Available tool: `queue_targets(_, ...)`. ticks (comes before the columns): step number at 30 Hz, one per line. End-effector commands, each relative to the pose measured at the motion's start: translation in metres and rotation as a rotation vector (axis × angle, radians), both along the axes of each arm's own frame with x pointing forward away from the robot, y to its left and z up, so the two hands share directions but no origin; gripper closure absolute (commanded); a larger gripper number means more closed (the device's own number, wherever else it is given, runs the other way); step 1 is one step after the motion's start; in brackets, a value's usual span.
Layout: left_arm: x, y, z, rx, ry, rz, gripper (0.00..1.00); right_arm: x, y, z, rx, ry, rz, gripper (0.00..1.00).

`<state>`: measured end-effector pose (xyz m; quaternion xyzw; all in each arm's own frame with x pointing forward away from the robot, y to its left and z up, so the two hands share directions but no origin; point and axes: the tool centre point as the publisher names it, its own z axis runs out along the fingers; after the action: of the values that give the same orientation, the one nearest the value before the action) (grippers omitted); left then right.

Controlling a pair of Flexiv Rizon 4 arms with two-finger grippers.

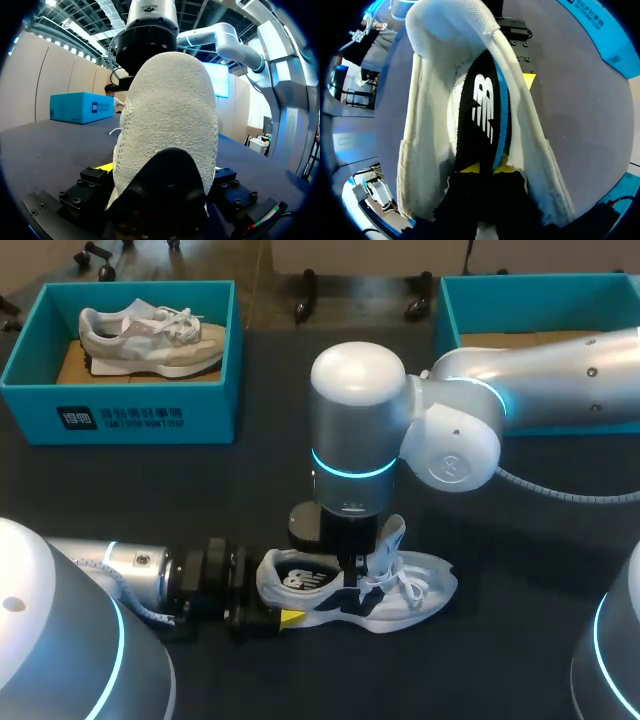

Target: Take the shoe out of the shoebox, open the shoe tongue, remove and reinsert the insole, then place the shoe into the shoebox

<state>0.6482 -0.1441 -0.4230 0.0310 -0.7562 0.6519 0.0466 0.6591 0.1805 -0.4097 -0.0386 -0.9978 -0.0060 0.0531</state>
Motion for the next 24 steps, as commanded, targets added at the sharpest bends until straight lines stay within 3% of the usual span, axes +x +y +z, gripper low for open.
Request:
queue_targets(1, 0.0, 0.0, -0.002, -0.002, 0.0, 0.003, 1.0, -0.01, 0.007, -0.011, 0.0, 0.002, 0.004, 0.96)
queue_targets(10, 0.0, 0.0, -0.002, -0.002, 0.0, 0.003, 1.0, -0.018, 0.002, -0.002, 0.052, 0.016, 0.021, 1.0)
queue_targets(24, 0.0, 0.0, -0.002, -0.002, 0.0, 0.003, 1.0, -0.026, -0.006, 0.035, 0.233, -0.042, 0.065, 1.0)
